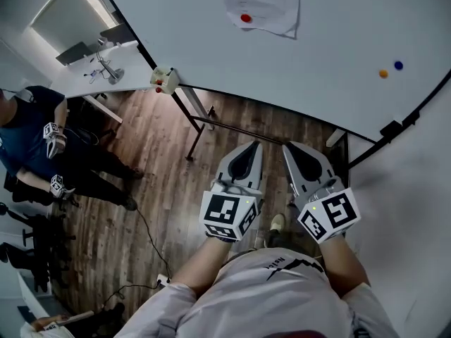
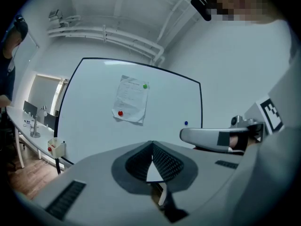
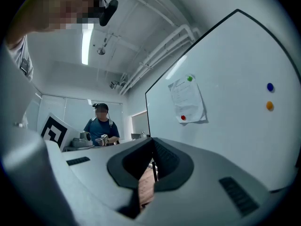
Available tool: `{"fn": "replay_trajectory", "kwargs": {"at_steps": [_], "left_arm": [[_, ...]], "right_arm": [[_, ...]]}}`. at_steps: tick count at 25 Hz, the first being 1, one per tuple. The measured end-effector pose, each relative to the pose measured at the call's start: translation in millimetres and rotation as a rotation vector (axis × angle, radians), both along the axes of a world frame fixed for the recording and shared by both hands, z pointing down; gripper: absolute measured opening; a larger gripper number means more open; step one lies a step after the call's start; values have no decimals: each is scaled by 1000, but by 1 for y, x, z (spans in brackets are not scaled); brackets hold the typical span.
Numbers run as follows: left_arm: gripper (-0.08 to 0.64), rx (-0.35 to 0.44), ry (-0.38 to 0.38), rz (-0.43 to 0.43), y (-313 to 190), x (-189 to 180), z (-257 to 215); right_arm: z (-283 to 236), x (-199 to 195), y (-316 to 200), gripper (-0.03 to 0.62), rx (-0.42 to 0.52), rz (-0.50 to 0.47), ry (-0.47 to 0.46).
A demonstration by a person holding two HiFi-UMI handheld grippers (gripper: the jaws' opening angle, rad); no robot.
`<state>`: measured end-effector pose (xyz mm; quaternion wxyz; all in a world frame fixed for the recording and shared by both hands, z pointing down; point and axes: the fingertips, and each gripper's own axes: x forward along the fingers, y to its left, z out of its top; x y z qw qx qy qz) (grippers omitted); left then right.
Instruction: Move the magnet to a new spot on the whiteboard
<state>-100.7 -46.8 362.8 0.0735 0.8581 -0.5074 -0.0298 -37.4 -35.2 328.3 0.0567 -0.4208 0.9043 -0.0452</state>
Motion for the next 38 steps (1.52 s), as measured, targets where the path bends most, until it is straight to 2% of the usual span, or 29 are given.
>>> {"fn": "replay_trajectory", "kwargs": {"at_steps": [9, 15, 19, 23, 29, 33, 38], "left_arm": [[12, 27, -30, -89, -67, 11, -18], [12, 44, -63, -128, -108, 0, -25], [14, 74, -66, -135, -141, -10, -33], [14, 99, -65, -102, -183, -10, -41], [17, 158, -99, -90, -245, -17, -66], [83, 182, -116, -102, -282, -24, -76], [98, 220, -158, -128, -315, -27, -85]], "right_arm": [[-8, 18, -65, 14, 5, -75, -24], [-8, 10, -98, 14, -2, -102, -39], [-10, 11, -118, 14, 4, -74, -24], [-19, 16, -143, 14, 20, -28, -13], [-32, 11, -183, 14, 34, 19, -10], [-34, 7, -203, 14, 33, 43, -3], [-32, 5, -224, 14, 25, 73, -4]]}}
